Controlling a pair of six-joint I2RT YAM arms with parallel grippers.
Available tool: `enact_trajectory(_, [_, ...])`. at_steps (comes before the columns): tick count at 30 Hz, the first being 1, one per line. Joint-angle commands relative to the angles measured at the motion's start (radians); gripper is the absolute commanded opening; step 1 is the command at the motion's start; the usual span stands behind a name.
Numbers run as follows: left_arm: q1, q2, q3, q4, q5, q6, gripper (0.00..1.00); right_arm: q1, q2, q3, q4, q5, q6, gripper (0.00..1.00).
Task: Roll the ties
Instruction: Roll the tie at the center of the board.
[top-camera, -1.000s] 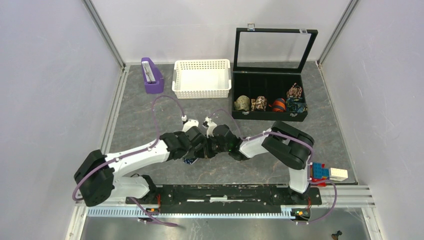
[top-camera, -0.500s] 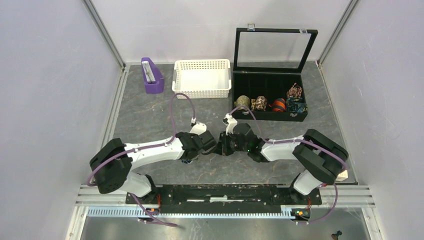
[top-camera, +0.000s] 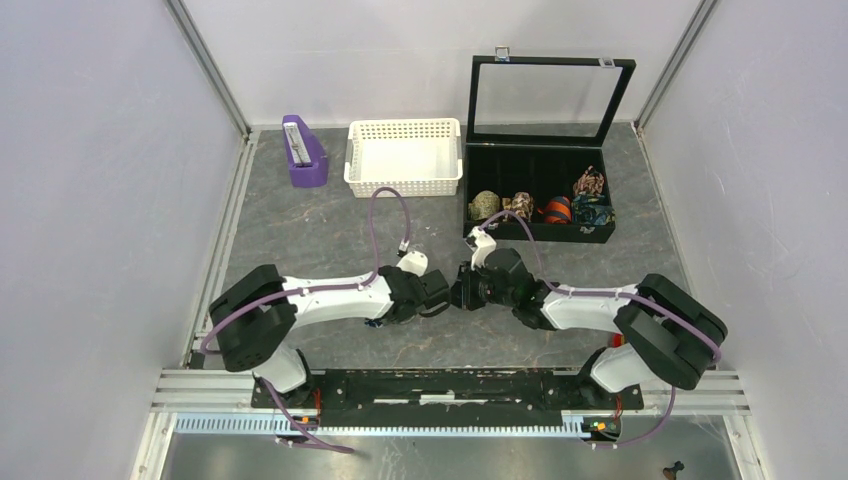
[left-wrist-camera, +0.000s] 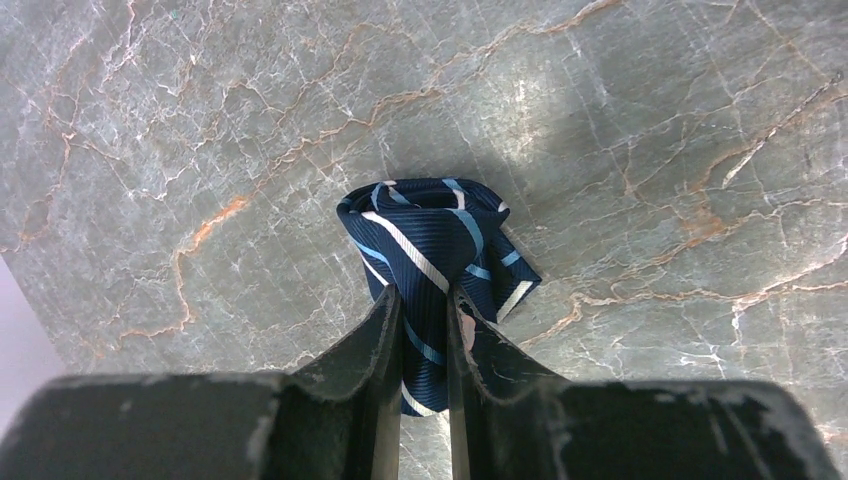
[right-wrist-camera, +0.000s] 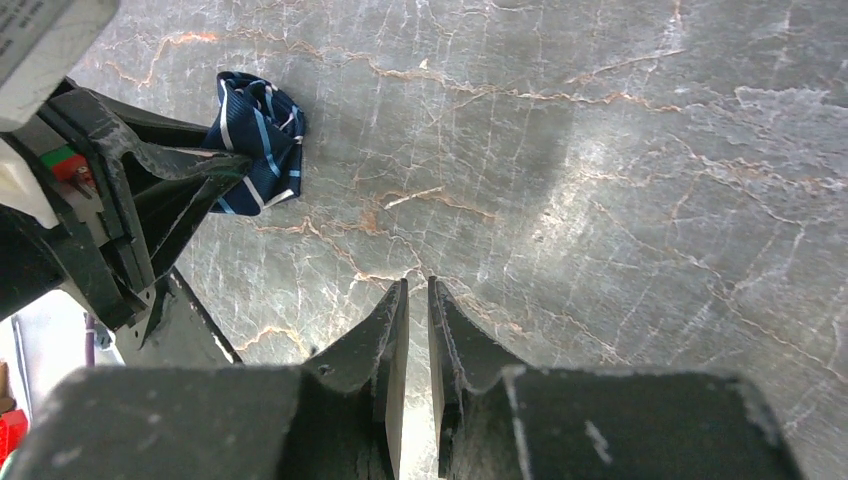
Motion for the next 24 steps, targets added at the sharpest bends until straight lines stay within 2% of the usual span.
enact_trajectory(1, [-0.019,0.046,0.046,0.013,-0.007,-0.071,0.25,-0.012,-0.047,-0.025,0.006,0.021,-0.022,0.19])
enact_trajectory(5, [-0.031,0.073,0.065,0.013,-0.002,-0.076,0.31,-0.018,-0.065,-0.039,0.006,0.021,-0.024,0.19])
enact_trajectory(15, [-0.039,0.052,0.102,0.01,0.023,-0.069,0.59,-0.026,-0.089,-0.053,0.004,0.019,-0.022,0.19])
enact_trajectory(20, [-0.04,0.013,0.122,-0.002,0.038,-0.056,0.66,-0.026,-0.09,-0.049,0.006,0.012,-0.019,0.2])
enact_trajectory(24, [-0.041,-0.057,0.123,-0.01,0.062,-0.045,0.7,-0.025,-0.094,-0.049,0.016,0.013,-0.009,0.27])
